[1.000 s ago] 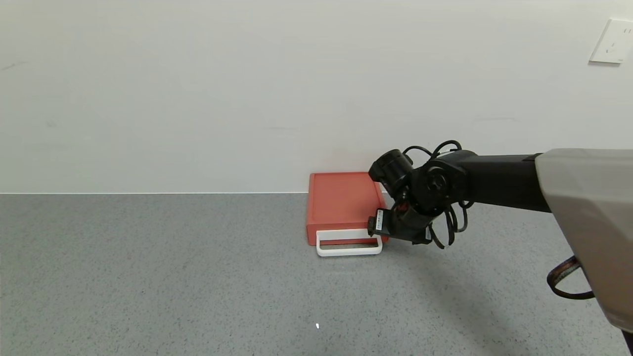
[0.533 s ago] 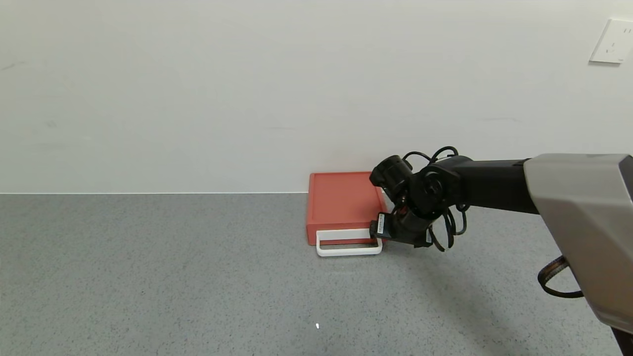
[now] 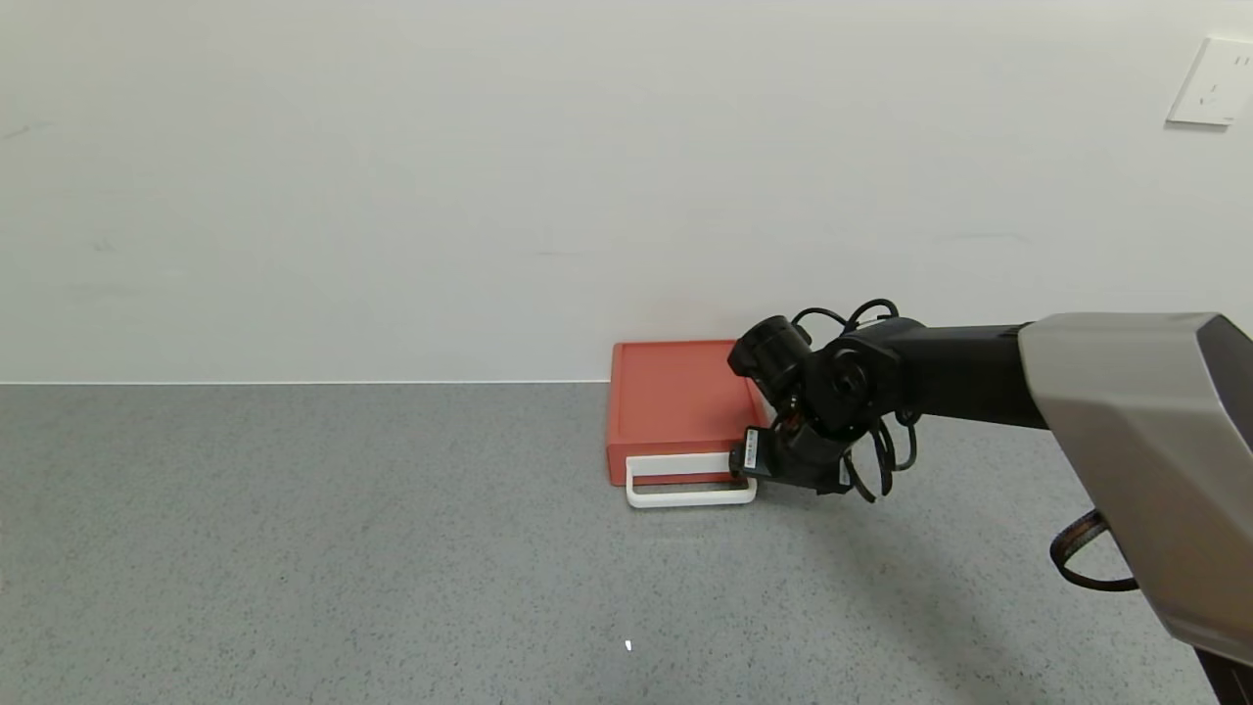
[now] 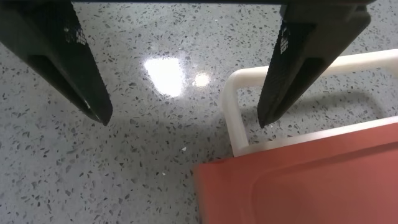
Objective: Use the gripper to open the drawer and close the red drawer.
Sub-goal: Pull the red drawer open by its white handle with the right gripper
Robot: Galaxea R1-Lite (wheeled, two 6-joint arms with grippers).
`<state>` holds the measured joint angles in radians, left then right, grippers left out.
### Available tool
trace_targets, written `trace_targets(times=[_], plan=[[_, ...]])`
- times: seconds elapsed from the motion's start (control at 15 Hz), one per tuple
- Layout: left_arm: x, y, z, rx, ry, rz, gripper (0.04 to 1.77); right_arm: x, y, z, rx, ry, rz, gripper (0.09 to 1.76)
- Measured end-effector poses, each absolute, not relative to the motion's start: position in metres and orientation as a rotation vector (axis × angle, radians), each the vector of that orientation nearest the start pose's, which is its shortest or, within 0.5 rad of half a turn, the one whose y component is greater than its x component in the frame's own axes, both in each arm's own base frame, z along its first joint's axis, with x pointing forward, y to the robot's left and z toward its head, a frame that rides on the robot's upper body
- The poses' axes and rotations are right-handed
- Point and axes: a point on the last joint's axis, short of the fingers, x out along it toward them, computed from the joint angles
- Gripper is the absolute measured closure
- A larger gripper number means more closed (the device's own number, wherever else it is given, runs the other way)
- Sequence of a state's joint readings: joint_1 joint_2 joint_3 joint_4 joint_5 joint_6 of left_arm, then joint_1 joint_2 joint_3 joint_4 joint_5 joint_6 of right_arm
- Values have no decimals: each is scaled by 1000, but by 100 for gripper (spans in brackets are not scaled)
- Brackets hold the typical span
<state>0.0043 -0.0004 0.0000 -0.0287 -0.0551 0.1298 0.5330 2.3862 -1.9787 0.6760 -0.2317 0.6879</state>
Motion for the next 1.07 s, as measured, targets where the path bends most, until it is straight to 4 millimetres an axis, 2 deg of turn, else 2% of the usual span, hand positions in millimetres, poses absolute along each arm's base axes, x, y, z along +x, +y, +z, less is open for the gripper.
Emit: trace_targets(times=[1.07], plan=[[-23, -1, 78, 131, -32, -49, 6, 403, 217, 109, 158, 1054, -68, 14]])
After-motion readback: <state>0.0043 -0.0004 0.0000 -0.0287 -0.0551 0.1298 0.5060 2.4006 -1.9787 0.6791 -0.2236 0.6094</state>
